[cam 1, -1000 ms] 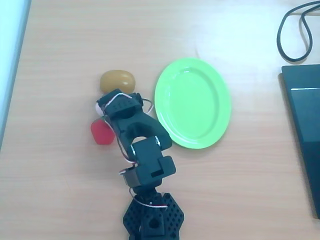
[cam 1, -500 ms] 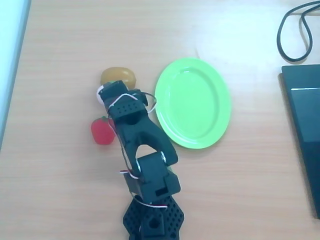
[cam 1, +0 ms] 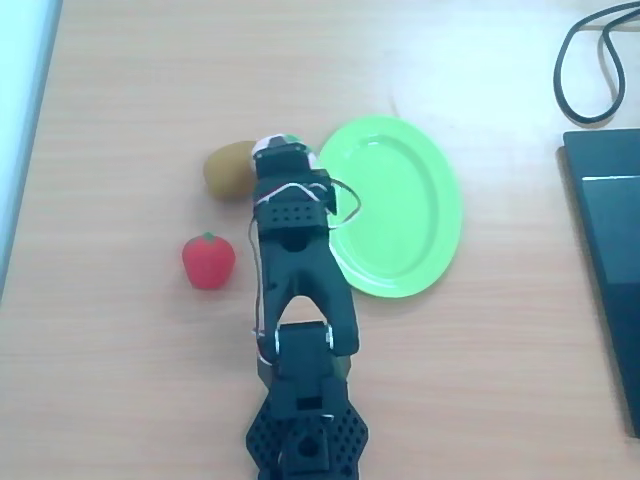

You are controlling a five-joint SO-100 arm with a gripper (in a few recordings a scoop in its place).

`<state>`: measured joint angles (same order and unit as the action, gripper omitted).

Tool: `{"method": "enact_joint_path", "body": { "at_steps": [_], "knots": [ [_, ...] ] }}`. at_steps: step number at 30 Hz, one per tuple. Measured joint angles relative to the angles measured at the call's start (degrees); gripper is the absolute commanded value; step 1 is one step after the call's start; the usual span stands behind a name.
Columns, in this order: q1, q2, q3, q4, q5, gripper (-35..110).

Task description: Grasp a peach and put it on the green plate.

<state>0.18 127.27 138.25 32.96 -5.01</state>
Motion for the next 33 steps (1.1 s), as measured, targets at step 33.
{"method": "enact_joint_path", "body": {
  "at_steps": [33],
  "knots": [
    [27.3, -12.5, -3.3, -2.2, 10.1, 23]
  ]
}}
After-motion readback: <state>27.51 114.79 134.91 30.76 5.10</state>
